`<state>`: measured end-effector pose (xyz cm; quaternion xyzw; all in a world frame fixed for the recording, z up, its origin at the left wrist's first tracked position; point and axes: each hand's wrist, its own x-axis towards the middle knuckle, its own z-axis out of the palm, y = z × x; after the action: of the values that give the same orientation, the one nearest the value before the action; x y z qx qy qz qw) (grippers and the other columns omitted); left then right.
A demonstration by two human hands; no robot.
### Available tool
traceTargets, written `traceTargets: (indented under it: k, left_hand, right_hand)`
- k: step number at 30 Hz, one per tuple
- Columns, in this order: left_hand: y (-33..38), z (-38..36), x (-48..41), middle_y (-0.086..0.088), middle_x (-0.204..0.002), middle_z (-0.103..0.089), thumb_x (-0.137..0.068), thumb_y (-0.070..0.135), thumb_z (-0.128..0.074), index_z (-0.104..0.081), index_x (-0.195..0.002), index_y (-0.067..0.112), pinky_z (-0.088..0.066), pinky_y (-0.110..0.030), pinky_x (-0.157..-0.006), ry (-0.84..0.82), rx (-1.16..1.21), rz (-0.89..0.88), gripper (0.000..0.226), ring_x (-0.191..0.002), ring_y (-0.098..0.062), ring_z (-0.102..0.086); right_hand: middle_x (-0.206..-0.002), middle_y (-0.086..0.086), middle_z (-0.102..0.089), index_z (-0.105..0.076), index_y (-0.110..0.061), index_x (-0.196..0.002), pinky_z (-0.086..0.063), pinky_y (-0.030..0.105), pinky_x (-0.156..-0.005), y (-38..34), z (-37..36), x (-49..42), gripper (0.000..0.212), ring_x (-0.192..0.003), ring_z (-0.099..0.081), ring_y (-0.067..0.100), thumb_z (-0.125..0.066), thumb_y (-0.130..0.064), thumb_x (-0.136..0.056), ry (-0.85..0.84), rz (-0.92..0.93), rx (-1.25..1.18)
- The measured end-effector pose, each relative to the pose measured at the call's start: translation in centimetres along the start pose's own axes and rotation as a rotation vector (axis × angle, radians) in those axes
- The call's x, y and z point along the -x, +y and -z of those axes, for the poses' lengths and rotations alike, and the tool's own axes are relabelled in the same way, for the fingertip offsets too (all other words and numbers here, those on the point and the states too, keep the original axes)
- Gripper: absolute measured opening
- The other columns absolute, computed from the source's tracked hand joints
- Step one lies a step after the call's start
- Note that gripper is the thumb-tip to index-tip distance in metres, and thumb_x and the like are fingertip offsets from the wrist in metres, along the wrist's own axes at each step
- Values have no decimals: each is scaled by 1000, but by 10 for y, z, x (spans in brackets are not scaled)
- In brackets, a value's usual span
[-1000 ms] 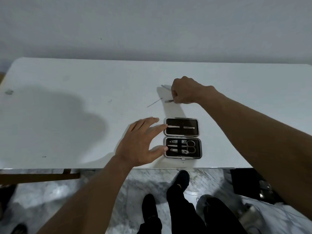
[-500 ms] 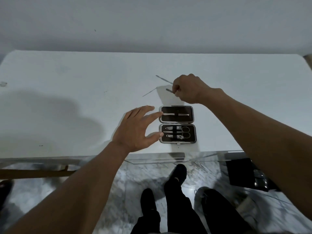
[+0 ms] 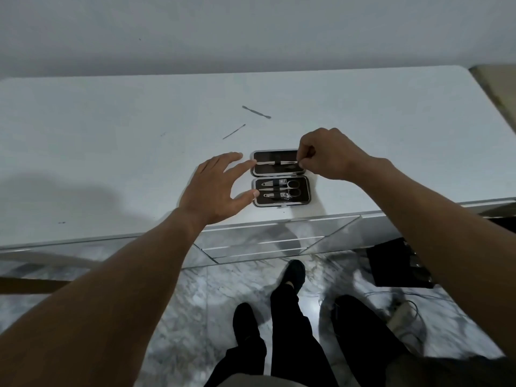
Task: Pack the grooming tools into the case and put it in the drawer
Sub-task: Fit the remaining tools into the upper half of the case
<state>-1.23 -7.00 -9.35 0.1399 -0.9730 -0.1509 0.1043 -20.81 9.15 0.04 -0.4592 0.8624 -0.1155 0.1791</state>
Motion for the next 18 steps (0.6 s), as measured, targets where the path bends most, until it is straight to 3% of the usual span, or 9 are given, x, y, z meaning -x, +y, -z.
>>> traceTargets:
  k: [4, 9, 18]
  left_hand:
    - [-1, -1, 0, 1, -147, -45, -88, 65, -44, -43, -143, 34, -34, -42, -110, 0, 3, 2, 63, -137, -19, -39]
    - [-1, -1, 0, 2, -148, -45, -88, 65, -46, -42, -143, 36, -33, -42, -110, -8, 5, 4, 63, -137, -19, -39]
    - [-2, 1, 0, 3, -147, -45, -87, 66, -44, -43, -143, 35, -34, -41, -109, -5, 15, 0, 64, -136, -18, -39]
  right_hand:
    - [-85, 2, -72, -70, -16, -85, -48, 28, -72, 7, -8, 4, 13, -79, -62, 21, -63, -7, -78, 6, 20, 54]
    - [-79, 1, -66, -65, -21, -79, -51, 35, -70, 9, -9, 8, 18, -78, -61, 27, -57, -5, -78, -59, 67, 176]
    - [-104, 5, -67, -70, -21, -103, -52, 36, -81, 14, -5, 0, 30, -94, -62, 26, -60, 0, -85, -103, 159, 253]
